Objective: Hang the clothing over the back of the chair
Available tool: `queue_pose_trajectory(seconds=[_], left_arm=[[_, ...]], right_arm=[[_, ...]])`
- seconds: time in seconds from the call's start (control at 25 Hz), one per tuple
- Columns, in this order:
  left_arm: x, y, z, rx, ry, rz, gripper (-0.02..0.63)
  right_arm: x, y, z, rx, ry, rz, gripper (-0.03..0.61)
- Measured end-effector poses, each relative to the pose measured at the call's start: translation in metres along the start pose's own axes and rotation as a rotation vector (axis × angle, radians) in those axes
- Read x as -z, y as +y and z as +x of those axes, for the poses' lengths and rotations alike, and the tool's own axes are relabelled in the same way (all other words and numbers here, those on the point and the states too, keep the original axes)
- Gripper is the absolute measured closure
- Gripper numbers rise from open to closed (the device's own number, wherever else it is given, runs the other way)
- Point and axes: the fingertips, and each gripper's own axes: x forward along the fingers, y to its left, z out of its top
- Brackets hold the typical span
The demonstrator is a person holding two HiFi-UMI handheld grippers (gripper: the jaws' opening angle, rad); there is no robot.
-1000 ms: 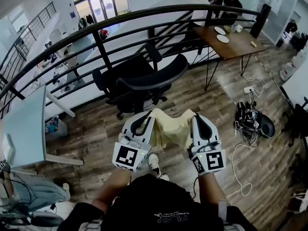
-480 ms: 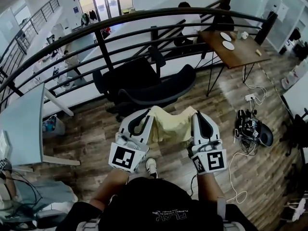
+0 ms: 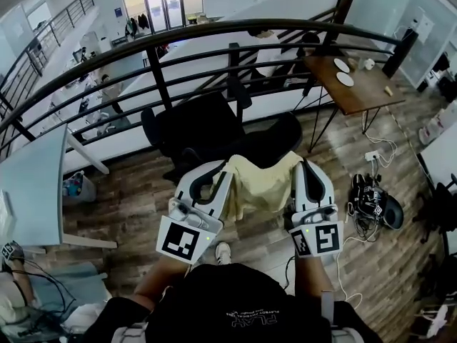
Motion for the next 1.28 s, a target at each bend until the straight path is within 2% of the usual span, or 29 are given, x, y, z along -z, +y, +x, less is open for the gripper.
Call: queue_pose_trajectory(seconds=[0.32,0.48,0.72,1.08,1.28], left_arm=[[-0.016,0.029,0.011,-0.001,-0.006,0.086,0.589],[-0.024,0.041,0.018,0.025,-0.022,0.078,0.589],[-0.026,0.054,0.028,0.044,-0.015,0.121,0.589],[-0.018,0.076,0.046,0.025,0.018,0.194,0.588],[-0.02,0.083,0.064,0.023,0.036,0.276,0.588]], right_arm=[[-0.02,0.003,0.034,-0.015,-0.039,-0.066,0.557],[-0.026,0.006,0.053,-0.036,-0.03,-0.107,0.557],[-0.027,0.01,0.074,-0.083,-0.011,-0.186,0.557],[-0.027,0.005,0.105,-0.134,-0.045,-0.19,0.557],[-0.031,0.0,0.127,-0.164,-0.059,-0.19,0.557]])
